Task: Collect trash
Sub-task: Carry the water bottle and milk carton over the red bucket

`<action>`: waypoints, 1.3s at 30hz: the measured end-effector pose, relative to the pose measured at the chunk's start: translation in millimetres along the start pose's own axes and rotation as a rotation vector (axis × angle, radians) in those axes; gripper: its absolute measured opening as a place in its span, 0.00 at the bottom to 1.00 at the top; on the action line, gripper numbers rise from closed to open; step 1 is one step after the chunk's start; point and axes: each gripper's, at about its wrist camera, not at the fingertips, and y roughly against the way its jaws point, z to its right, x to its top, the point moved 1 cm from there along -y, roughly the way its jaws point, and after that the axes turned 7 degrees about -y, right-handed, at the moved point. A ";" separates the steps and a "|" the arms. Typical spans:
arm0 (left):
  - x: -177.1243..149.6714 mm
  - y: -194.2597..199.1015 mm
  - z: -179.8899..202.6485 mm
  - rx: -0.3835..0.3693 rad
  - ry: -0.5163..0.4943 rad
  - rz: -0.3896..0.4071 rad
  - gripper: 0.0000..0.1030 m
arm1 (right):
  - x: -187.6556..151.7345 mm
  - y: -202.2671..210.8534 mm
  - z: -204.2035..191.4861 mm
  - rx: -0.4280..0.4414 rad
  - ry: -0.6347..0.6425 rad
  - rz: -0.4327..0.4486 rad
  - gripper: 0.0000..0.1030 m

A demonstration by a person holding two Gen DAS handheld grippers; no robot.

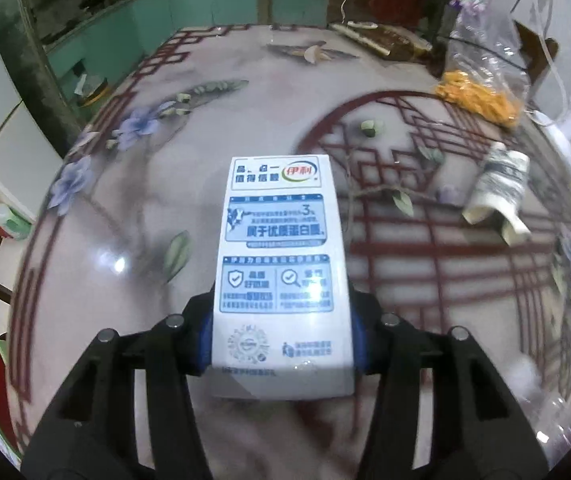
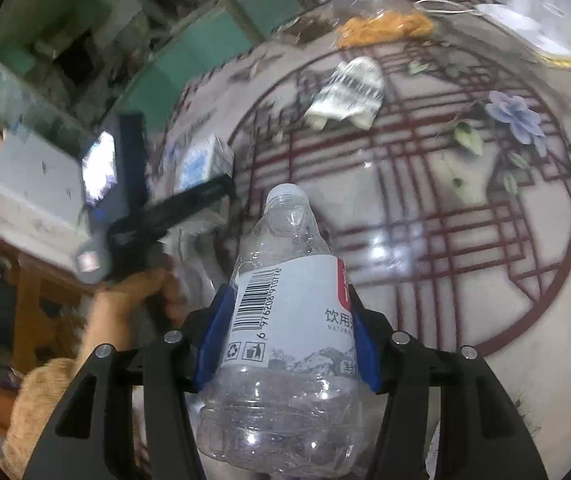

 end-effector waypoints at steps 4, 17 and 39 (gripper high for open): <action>-27.7 46.0 -21.5 -0.032 -0.025 0.032 0.48 | -13.3 -20.6 -9.3 -0.044 0.076 -0.060 0.52; -141.7 151.0 -105.2 -0.011 -0.037 0.092 0.48 | -56.5 -69.8 -31.7 -0.430 0.432 -0.084 0.60; -172.5 206.8 -184.0 -0.027 0.152 0.212 0.48 | -72.8 -32.0 -66.2 -0.148 0.264 0.026 0.54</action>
